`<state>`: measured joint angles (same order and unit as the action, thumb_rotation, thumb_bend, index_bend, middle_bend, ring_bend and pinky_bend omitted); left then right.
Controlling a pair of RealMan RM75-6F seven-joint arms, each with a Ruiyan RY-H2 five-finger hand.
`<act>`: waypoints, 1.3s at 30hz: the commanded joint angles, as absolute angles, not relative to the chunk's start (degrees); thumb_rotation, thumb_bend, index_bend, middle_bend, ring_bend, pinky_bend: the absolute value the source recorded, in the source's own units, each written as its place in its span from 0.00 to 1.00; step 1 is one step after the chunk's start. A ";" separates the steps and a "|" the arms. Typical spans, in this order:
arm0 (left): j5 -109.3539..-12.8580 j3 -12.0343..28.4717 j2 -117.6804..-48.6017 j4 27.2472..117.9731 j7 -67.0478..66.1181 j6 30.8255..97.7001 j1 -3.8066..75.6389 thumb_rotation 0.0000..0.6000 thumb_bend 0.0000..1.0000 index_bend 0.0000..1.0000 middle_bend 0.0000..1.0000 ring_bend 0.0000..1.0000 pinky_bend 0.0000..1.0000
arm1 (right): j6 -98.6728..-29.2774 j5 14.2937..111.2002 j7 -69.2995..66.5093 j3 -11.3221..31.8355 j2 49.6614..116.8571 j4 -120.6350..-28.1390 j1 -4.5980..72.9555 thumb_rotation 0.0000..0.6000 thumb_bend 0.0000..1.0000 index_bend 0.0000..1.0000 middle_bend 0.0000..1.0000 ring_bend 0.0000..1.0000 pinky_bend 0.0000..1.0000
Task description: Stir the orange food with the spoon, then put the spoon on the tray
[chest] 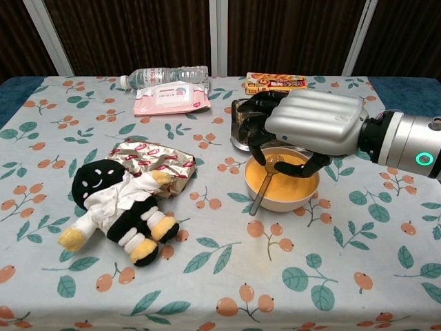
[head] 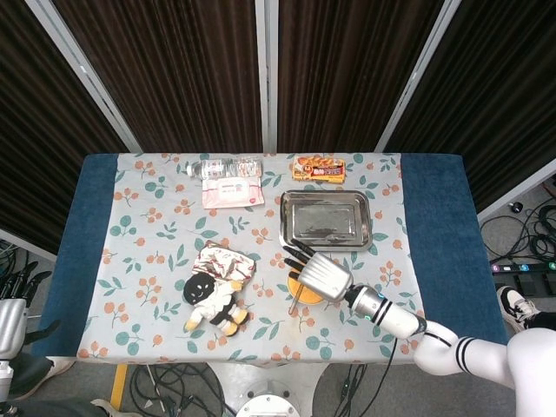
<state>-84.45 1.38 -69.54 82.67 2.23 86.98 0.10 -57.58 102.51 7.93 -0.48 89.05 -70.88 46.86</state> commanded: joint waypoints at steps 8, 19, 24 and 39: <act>-84.53 1.23 -69.35 82.98 2.10 87.16 -0.12 1.00 0.00 0.25 0.17 0.15 0.14 | -56.99 102.04 7.03 -1.79 83.83 -80.76 47.71 1.00 0.59 0.31 0.14 0.00 0.00; -85.06 0.77 -69.69 82.14 3.41 88.53 -1.17 1.00 0.00 0.25 0.17 0.15 0.14 | -49.38 95.97 20.69 -1.56 82.54 -91.24 47.36 1.00 0.71 0.27 0.07 0.00 0.00; -85.17 0.65 -69.76 81.57 3.97 88.78 -1.47 1.00 0.00 0.25 0.17 0.15 0.14 | -48.70 94.20 25.49 -1.10 84.37 -91.08 46.87 1.00 0.71 0.27 0.07 0.00 0.00; -85.81 0.73 -70.05 81.11 4.22 88.53 -1.12 1.00 0.00 0.25 0.17 0.15 0.14 | -47.87 92.07 30.67 -2.42 86.21 -90.62 45.58 1.00 0.70 0.35 0.08 0.00 0.00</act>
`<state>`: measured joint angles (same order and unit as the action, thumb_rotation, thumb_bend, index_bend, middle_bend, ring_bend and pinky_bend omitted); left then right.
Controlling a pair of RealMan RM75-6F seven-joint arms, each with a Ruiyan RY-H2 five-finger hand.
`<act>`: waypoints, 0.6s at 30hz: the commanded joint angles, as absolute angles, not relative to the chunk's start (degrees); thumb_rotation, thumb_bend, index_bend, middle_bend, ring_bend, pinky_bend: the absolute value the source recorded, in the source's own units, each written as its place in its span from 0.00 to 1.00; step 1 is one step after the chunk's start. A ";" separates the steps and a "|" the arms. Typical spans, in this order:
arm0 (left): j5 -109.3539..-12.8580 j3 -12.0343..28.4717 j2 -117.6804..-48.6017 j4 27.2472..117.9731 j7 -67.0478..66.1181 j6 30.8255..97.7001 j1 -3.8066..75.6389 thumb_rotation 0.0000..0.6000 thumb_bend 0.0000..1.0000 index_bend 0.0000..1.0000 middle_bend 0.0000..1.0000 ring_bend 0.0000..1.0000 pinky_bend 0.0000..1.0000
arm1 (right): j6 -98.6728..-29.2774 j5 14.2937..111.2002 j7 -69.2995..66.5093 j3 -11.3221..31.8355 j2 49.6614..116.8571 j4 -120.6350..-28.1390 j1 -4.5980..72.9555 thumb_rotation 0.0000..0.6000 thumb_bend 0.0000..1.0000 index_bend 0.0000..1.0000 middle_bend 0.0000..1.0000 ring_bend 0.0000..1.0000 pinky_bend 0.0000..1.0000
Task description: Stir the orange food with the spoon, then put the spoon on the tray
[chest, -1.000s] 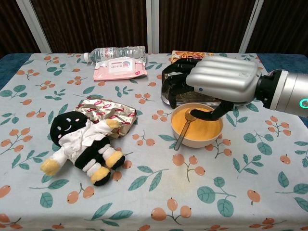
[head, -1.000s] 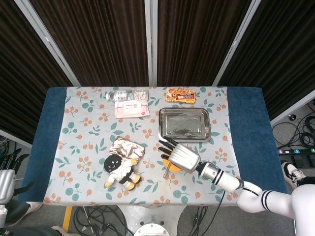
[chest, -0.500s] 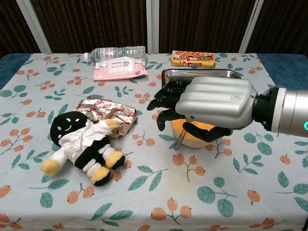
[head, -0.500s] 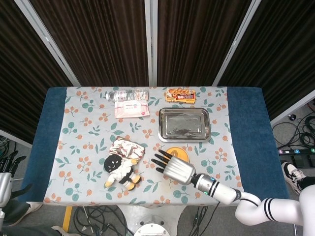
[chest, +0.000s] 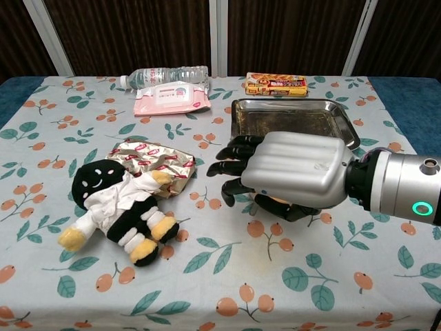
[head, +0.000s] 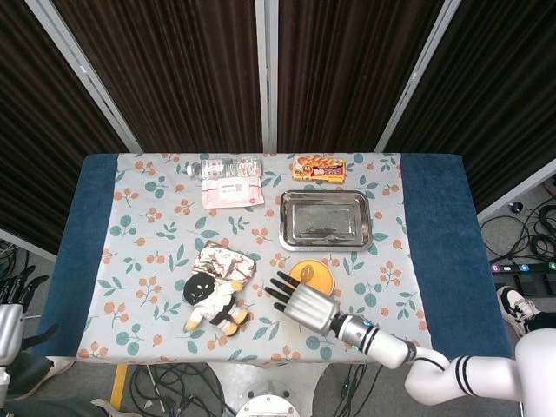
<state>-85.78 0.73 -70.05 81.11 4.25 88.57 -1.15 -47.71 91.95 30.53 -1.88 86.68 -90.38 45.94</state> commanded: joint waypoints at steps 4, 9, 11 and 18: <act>-86.10 0.73 -70.06 81.21 4.12 88.68 -1.06 1.00 0.00 0.25 0.17 0.15 0.14 | -48.90 93.17 30.51 -3.82 84.65 -91.35 44.72 1.00 0.70 0.42 0.10 0.00 0.00; -86.32 0.72 -70.03 81.36 3.91 88.80 -1.02 1.00 0.00 0.25 0.17 0.15 0.14 | -51.45 95.61 29.67 -5.72 81.39 -92.15 43.30 1.00 0.70 0.49 0.12 0.00 0.00; -86.40 0.74 -70.04 81.48 3.80 88.80 -0.96 1.00 0.00 0.25 0.17 0.15 0.14 | -52.58 96.93 28.99 -6.45 79.99 -92.25 42.84 1.00 0.70 0.51 0.12 0.00 0.00; -86.42 0.71 -70.17 81.63 3.60 88.72 -0.91 1.00 0.00 0.25 0.17 0.15 0.14 | -54.24 99.75 27.30 -8.29 76.16 -91.22 41.88 1.00 0.70 0.52 0.12 0.00 0.00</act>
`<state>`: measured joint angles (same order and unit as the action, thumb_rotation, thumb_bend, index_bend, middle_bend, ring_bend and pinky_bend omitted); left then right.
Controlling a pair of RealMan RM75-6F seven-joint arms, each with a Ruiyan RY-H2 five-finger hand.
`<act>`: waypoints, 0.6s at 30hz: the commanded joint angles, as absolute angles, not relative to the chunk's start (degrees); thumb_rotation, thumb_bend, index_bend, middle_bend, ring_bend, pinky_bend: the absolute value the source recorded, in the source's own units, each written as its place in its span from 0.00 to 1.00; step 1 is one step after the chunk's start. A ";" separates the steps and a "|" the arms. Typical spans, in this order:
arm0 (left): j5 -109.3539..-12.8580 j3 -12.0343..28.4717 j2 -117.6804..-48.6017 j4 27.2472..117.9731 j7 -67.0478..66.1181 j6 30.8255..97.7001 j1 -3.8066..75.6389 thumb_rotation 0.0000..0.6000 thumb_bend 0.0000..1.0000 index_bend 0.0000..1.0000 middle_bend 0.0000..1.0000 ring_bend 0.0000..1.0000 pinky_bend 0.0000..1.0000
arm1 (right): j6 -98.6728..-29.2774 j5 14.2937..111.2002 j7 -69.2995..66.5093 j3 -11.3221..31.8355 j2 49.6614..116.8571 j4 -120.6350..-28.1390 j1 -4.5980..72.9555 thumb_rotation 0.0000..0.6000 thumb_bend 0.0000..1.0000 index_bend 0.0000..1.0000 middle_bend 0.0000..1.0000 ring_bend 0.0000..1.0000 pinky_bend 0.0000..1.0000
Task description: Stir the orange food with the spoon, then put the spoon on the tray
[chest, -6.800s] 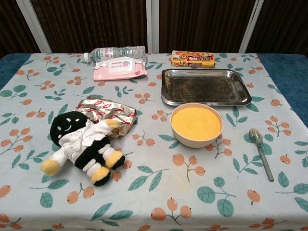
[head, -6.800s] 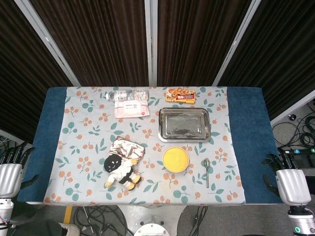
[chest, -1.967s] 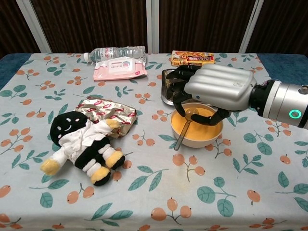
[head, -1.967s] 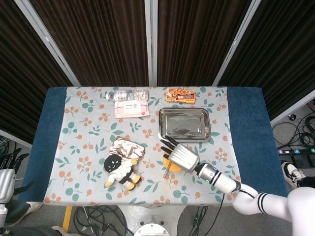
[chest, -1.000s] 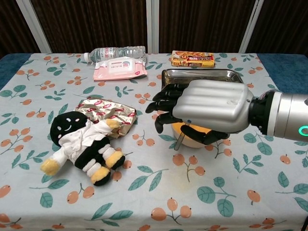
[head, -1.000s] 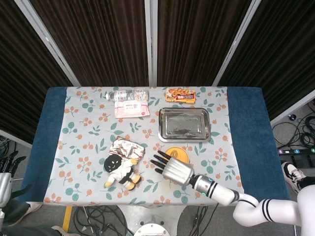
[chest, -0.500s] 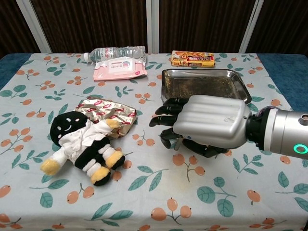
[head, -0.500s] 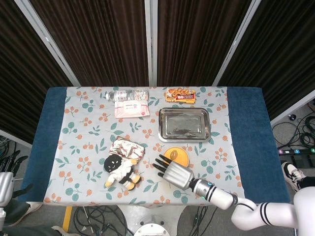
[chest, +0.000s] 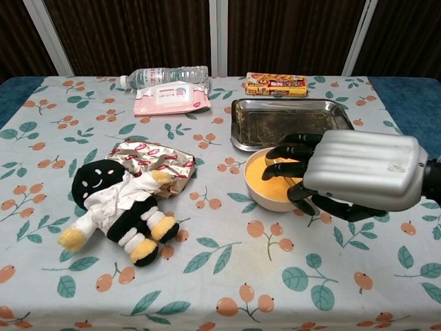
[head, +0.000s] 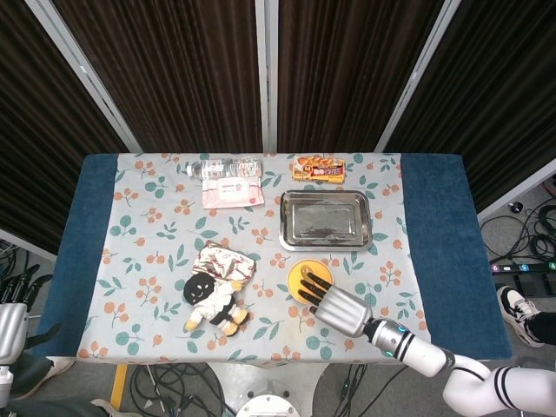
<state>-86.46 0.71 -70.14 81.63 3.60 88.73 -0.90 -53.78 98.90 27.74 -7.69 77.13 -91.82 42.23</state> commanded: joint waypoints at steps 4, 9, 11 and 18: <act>-86.29 0.73 -70.22 81.54 3.68 88.70 -0.96 1.00 0.00 0.25 0.17 0.15 0.14 | -55.11 100.38 26.91 -8.45 75.03 -90.12 41.24 1.00 0.70 0.52 0.12 0.00 0.00; -86.25 0.73 -70.29 81.43 3.72 88.64 -0.95 1.00 0.00 0.25 0.17 0.15 0.14 | -55.56 100.09 26.99 -8.06 74.39 -88.56 40.45 1.00 0.70 0.52 0.12 0.00 0.00; -86.29 0.69 -70.34 81.42 3.71 88.63 -0.96 1.00 0.00 0.25 0.17 0.15 0.14 | -55.60 99.87 27.04 -7.73 74.46 -87.80 40.24 1.00 0.70 0.53 0.12 0.00 0.00; -86.06 0.66 -70.28 81.28 4.01 88.79 -1.24 1.00 0.00 0.25 0.17 0.15 0.14 | -60.40 100.91 22.93 -5.88 73.73 -88.40 39.19 1.00 0.68 0.52 0.13 0.00 0.00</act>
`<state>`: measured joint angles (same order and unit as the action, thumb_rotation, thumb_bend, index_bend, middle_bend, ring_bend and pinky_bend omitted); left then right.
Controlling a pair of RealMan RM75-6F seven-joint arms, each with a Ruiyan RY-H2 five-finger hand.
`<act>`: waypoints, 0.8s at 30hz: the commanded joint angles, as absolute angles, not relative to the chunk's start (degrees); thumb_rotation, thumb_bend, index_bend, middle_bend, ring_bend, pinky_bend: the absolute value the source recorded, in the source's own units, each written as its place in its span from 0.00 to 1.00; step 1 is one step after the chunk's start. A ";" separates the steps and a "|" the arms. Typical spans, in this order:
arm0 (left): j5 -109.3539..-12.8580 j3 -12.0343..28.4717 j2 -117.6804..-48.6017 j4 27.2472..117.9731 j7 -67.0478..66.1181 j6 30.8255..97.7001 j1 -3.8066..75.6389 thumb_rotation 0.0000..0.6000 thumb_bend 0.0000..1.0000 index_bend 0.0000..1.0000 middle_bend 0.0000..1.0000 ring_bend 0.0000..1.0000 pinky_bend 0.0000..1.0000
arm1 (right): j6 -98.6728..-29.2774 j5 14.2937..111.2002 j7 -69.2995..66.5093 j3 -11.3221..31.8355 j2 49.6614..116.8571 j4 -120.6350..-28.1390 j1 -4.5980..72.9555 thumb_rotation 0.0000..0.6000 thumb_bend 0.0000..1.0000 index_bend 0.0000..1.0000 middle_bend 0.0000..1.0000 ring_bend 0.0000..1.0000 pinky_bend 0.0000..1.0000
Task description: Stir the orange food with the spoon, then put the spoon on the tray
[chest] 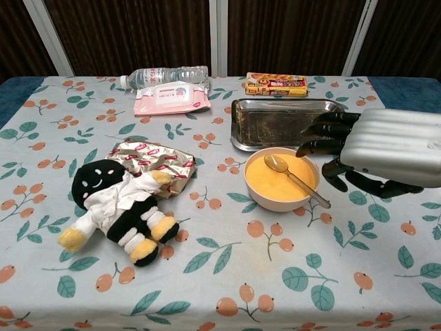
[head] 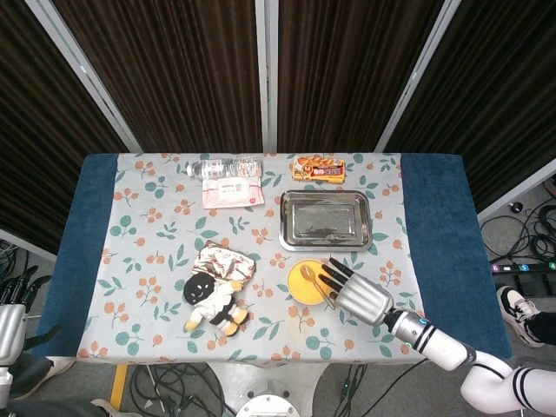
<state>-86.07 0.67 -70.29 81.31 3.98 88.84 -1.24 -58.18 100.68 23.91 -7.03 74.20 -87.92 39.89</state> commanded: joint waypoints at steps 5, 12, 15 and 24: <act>-86.40 0.71 -70.43 81.24 4.03 88.58 -0.90 1.00 0.00 0.25 0.17 0.15 0.14 | -63.27 94.14 25.73 -2.08 76.32 -91.24 35.82 1.00 0.18 0.45 0.13 0.00 0.00; -86.73 0.74 -70.44 81.17 4.25 89.01 -0.92 1.00 0.00 0.25 0.17 0.15 0.14 | -55.93 79.37 28.80 2.74 77.60 -97.87 36.75 1.00 0.36 0.43 0.15 0.00 0.00; -86.63 0.64 -70.50 81.04 4.36 88.85 -0.97 1.00 0.00 0.25 0.17 0.15 0.14 | -52.59 72.98 29.69 4.27 77.87 -99.85 38.07 1.00 0.50 0.42 0.13 0.00 0.00; -86.51 0.56 -70.98 80.23 4.95 88.35 -0.83 1.00 0.00 0.25 0.17 0.15 0.14 | -50.05 61.75 35.78 5.07 79.32 -101.76 41.69 1.00 0.79 0.38 0.10 0.00 0.00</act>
